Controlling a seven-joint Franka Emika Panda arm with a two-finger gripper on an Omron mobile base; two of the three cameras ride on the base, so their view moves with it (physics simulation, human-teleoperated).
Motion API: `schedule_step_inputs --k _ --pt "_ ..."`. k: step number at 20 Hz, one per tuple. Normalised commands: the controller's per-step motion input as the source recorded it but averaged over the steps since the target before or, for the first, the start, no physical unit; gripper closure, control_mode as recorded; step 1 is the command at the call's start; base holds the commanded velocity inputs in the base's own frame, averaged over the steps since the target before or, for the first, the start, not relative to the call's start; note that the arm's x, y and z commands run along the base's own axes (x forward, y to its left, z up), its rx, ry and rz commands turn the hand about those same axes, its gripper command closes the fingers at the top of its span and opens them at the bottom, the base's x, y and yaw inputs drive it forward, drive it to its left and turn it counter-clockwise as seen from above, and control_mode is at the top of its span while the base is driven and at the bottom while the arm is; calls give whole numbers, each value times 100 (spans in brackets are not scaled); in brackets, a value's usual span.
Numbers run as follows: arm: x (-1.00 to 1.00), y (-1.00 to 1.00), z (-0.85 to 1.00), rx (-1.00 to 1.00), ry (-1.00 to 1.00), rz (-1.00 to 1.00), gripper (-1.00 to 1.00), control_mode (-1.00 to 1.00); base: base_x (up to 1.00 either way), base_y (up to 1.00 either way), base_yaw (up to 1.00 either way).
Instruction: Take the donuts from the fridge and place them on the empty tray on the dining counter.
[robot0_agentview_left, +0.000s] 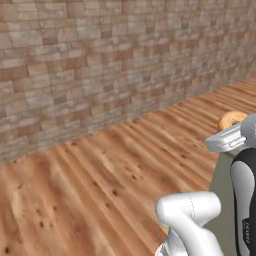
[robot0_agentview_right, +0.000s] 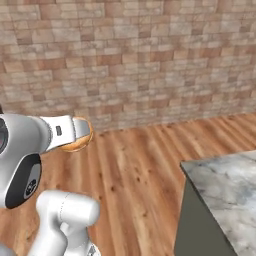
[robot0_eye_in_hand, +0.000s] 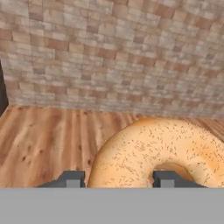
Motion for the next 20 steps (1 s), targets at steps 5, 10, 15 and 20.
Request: schedule_step_inputs --k 5,10,15,20 --pt "0 0 0 0 0 0 100 100 94 3 -45" --pt "0 0 0 0 0 0 100 100 80 7 -50" --pt "0 0 0 0 0 0 100 100 84 15 -56" --pt "0 0 0 0 0 0 100 100 97 45 -54"
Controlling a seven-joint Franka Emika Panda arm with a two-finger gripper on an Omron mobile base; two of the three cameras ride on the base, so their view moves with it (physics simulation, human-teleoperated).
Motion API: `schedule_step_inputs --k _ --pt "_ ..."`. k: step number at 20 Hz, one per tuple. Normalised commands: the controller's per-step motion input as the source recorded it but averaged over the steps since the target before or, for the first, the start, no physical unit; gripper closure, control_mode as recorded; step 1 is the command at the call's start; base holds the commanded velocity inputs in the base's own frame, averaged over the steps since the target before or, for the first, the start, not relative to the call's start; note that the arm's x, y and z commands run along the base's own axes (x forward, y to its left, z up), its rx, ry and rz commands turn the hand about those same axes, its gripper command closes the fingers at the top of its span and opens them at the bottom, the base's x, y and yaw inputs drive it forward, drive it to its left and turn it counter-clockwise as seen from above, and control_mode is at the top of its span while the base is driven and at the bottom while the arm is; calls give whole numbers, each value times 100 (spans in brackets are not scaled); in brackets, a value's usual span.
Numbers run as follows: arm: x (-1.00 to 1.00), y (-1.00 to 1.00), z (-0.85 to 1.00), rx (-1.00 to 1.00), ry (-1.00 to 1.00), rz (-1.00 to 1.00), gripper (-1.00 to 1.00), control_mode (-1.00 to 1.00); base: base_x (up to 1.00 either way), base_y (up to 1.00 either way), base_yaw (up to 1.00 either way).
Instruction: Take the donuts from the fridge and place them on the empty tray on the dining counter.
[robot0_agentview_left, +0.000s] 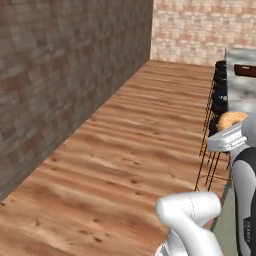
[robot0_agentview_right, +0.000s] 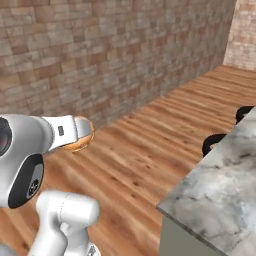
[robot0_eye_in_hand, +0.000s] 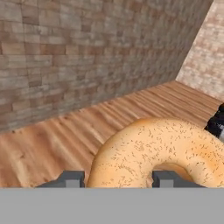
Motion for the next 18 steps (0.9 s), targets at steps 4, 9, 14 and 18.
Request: schedule_step_inputs --k 4,9,14,18 --pt "0 0 0 0 0 0 100 100 100 88 -46" --pt "0 0 0 0 0 0 100 100 100 80 -50" --pt "0 0 0 0 0 0 100 100 100 43 -55" --pt "0 0 0 0 0 0 100 100 100 45 -51"
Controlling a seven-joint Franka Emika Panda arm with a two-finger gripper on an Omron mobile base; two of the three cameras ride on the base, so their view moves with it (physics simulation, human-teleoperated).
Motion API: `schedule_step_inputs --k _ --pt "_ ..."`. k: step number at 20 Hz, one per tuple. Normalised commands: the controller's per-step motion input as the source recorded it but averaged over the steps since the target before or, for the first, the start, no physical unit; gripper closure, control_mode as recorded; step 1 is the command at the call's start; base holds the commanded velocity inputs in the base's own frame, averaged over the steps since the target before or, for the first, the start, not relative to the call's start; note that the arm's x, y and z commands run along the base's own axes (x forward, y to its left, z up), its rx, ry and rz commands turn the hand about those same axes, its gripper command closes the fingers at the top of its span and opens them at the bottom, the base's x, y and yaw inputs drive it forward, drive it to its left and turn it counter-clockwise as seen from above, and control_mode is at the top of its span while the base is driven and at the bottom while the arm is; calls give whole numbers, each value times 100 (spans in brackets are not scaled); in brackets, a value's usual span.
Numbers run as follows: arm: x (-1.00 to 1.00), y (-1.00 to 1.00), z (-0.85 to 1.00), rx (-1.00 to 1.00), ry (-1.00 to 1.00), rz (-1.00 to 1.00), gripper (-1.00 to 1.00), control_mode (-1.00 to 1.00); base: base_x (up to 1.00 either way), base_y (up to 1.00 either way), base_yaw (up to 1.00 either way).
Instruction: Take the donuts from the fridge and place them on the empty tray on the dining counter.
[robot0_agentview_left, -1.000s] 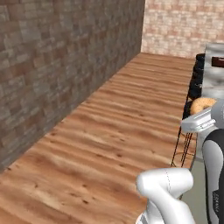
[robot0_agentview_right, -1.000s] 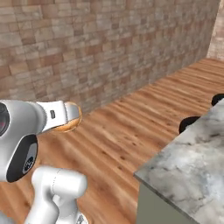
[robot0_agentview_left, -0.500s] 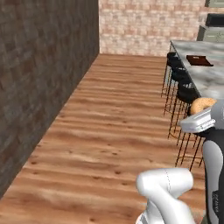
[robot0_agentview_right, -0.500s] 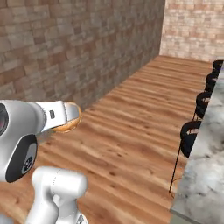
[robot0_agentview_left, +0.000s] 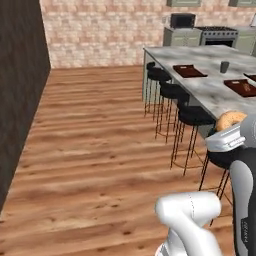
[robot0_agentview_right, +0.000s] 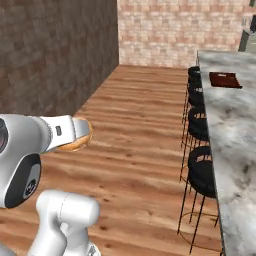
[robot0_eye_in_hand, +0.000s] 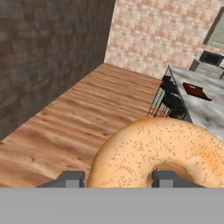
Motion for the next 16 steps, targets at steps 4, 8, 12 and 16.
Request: schedule_step_inputs --k 4,8,12,16 --pt "0 0 0 0 0 0 100 100 100 44 -48" --pt "0 0 0 0 0 0 100 100 100 52 -43" --pt "0 0 0 0 0 0 100 100 100 53 -42" --pt "0 0 0 0 0 0 100 100 100 69 -41"
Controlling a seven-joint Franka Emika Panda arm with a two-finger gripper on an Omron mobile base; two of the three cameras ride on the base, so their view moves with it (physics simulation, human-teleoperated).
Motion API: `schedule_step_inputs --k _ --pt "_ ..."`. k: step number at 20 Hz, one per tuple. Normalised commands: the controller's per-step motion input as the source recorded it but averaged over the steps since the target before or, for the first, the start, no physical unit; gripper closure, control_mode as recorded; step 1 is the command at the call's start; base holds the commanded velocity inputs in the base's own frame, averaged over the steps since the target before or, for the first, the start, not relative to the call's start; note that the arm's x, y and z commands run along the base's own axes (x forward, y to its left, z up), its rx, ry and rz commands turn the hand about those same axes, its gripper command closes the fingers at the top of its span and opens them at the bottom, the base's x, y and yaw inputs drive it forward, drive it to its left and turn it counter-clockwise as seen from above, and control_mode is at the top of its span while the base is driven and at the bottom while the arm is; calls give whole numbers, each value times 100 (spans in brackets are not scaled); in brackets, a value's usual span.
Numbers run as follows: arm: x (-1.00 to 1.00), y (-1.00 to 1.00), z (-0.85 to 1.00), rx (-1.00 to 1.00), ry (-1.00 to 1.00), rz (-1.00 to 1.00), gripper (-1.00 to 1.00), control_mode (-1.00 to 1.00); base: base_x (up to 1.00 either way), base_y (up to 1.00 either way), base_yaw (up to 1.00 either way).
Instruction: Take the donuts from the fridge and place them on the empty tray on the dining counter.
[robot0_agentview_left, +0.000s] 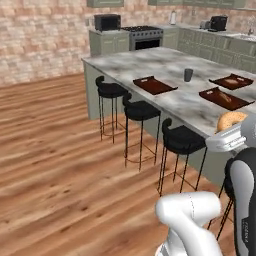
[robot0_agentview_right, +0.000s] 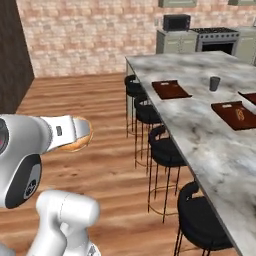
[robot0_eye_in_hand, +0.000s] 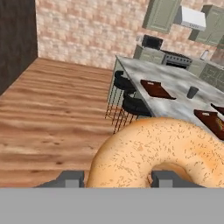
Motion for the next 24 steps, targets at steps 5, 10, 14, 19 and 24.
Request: schedule_step_inputs --k 5,10,14,19,24 --pt "0 0 0 0 0 0 100 100 100 76 -42" --pt "0 0 0 0 0 0 100 100 100 80 -45" --pt "0 0 0 0 0 0 100 100 100 85 -47" --pt "0 0 0 0 0 0 100 100 100 91 -50" --pt "0 0 0 0 0 0 100 100 100 97 -53"
